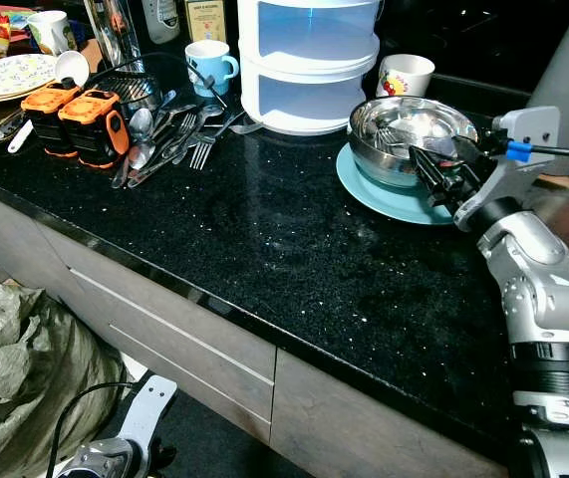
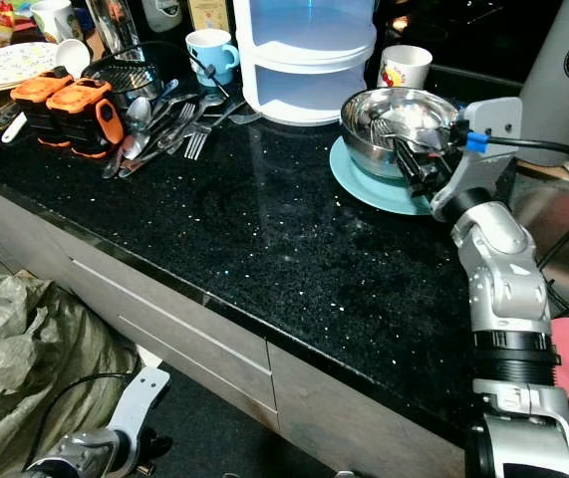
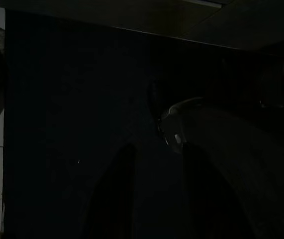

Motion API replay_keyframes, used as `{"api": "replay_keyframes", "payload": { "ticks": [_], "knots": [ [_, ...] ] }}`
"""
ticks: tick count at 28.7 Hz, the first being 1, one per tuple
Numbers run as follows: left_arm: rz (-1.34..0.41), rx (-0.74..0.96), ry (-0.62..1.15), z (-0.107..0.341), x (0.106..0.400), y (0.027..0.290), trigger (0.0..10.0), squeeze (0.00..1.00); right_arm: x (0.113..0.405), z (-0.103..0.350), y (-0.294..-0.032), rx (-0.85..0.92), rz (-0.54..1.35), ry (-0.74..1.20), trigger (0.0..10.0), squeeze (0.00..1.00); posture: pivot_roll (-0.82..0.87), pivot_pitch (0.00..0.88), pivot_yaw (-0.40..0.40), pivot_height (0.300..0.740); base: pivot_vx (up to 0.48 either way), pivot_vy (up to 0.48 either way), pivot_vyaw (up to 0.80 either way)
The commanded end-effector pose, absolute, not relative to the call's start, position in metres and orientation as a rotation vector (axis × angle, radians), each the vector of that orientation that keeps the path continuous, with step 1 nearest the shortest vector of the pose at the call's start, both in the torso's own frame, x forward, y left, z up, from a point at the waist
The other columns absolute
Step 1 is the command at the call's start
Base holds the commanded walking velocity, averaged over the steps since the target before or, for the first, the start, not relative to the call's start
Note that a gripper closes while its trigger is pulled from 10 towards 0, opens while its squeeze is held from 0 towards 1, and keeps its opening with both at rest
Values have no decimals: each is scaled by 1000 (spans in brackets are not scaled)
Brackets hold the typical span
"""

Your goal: Kitchen organization

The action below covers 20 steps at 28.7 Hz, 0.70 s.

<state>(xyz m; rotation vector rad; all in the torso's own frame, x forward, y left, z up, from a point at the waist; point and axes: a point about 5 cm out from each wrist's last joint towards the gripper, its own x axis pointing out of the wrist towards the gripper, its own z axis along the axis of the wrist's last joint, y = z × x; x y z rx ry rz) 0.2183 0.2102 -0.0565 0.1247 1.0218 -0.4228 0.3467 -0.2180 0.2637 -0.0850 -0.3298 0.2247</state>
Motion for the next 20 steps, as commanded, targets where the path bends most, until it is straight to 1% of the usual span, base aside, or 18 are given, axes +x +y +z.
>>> {"api": "replay_keyframes", "payload": {
  "ticks": [1, 4, 5, 6, 7, 8, 9, 15, 20],
  "knots": [
    [-419, 121, 1049, -61, 211, 212, 10000, 0, 350, 258, -216, -72, 212, -296, 10000, 0, 15, 129, 4, 740, 0, 0, 0],
    [-419, 121, 1049, -61, 211, 212, 10000, 0, 351, 256, -216, -76, 202, -277, 10000, 0, 15, 129, 4, 740, 0, 0, 0],
    [-419, 120, 1049, -61, 211, 212, 10000, 0, 351, 255, -216, -78, 201, -272, 7020, 0, 15, 129, 4, 740, 0, 0, 0],
    [-419, 120, 1049, -61, 211, 212, 10000, 0, 351, 255, -216, -78, 201, -272, 7020, 0, 15, 129, 4, 740, 0, 0, 0],
    [-419, 120, 1049, -61, 211, 212, 10000, 0, 351, 255, -216, -78, 202, -269, 4196, 0, 15, 129, 4, 740, 0, 0, 0],
    [-419, 120, 1049, -61, 211, 212, 10000, 0, 351, 255, -216, -78, 202, -269, 4196, 0, 15, 129, 4, 740, 0, 0, 0],
    [-419, 120, 1049, -61, 211, 212, 10000, 0, 352, 255, -216, -80, 193, -265, 0, 0, 16, 128, 4, 740, 0, 0, 0],
    [-418, 120, 1048, -61, 211, 212, 10000, 0, 354, 258, -216, -85, 181, -271, 0, 0, 14, 116, -3, 740, 0, 0, 0],
    [-405, 109, 1042, -60, 211, 212, 10000, 0, 355, 265, -213, -55, 190, -304, 0, 0, 17, 131, -2, 740, 0, 0, 0]
  ]
}}
